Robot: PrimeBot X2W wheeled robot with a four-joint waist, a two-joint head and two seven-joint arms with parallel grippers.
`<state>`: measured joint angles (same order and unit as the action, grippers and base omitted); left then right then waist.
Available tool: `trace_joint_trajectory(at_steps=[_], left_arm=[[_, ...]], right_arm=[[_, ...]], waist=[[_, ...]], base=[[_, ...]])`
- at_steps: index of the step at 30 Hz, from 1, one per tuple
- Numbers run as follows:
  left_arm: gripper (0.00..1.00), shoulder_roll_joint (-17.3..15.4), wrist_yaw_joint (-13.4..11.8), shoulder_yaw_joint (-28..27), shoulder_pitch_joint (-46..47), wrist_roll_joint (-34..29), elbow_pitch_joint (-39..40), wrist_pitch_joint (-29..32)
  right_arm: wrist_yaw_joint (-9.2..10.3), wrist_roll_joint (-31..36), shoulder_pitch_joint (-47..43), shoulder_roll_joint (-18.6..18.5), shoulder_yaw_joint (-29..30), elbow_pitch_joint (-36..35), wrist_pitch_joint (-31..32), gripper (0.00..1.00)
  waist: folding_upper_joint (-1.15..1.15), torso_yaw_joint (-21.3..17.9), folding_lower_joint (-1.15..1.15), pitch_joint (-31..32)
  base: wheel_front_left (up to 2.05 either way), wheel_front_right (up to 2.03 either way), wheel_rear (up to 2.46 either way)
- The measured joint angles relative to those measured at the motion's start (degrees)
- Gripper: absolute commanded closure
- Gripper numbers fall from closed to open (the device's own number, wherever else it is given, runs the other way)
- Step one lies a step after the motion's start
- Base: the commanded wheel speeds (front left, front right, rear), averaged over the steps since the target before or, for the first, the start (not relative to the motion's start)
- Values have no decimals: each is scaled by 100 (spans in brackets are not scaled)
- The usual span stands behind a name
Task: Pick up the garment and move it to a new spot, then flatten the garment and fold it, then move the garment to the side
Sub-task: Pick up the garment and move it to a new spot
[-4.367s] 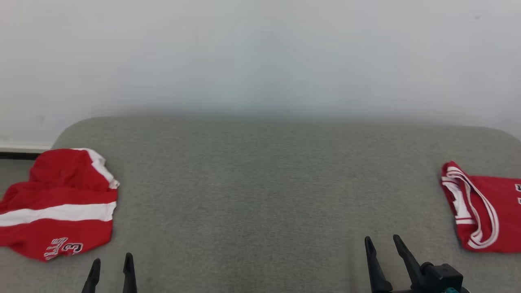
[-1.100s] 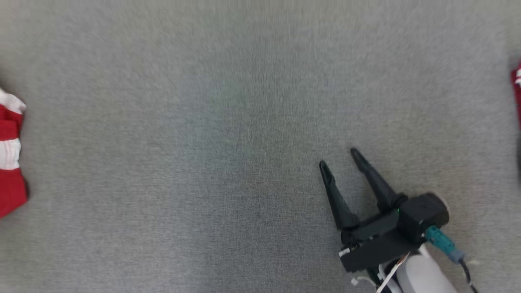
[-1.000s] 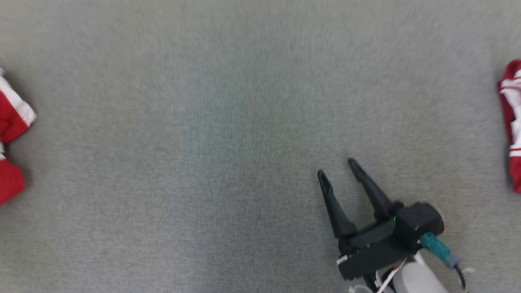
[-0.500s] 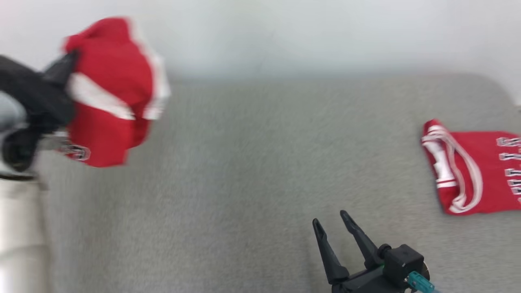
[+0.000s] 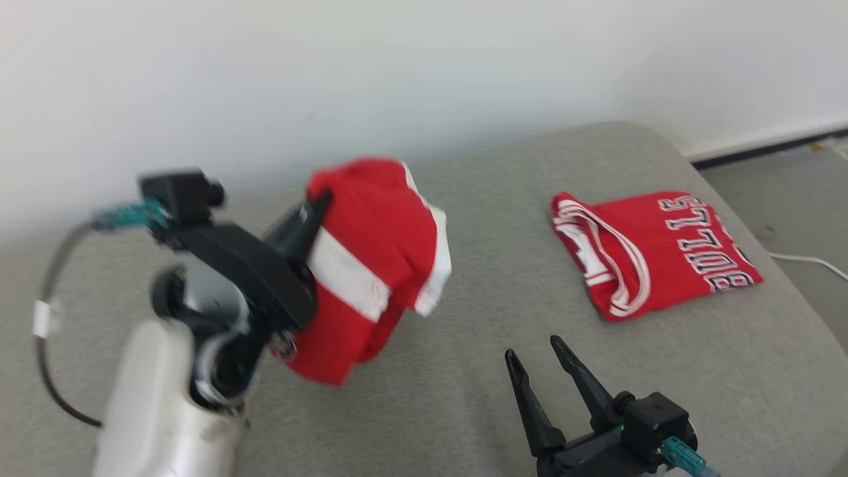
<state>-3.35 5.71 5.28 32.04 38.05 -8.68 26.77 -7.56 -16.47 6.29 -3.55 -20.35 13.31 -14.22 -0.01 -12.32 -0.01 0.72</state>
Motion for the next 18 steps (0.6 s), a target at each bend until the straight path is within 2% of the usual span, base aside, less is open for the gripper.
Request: trace_joint_trajectory(at_steps=[5, 11, 12, 13, 14, 18], left_arm=[[100, 45, -122, 568, -542, 19, -828, -561], [100, 52, -276, 1241, -640, 156, -1756, -1083], [81, 51, -279, 1341, -642, 268, -1840, -1179], [9, 47, -294, 1452, -641, 412, -1879, -1260], [0, 52, -324, 1539, -640, 476, -1912, -1403], [0, 57, -460, 1705, -596, 575, -1901, -2116]], right_arm=[[0, 12, 72, 4, 5, -30, 8, 0], [0, 12, 113, 16, 25, -26, 0, 0], [0, 12, 114, 21, 41, -18, -2, 0], [0, 12, 112, 26, 79, -8, -10, 0], [0, 13, 109, 32, 100, -3, -12, 0], [0, 33, 64, 37, 276, 2, -24, 0]], waist=[[1, -438, 1, -149], [1, -761, 2, -405], [1, -788, 3, -445], [1, -804, 2, -477], [1, -804, 2, -501], [1, -703, 2, -514]], base=[[0, 0, 0], [0, 0, 0], [0, 0, 0], [0, 0, 0], [0, 0, 0], [0, 0, 0]])
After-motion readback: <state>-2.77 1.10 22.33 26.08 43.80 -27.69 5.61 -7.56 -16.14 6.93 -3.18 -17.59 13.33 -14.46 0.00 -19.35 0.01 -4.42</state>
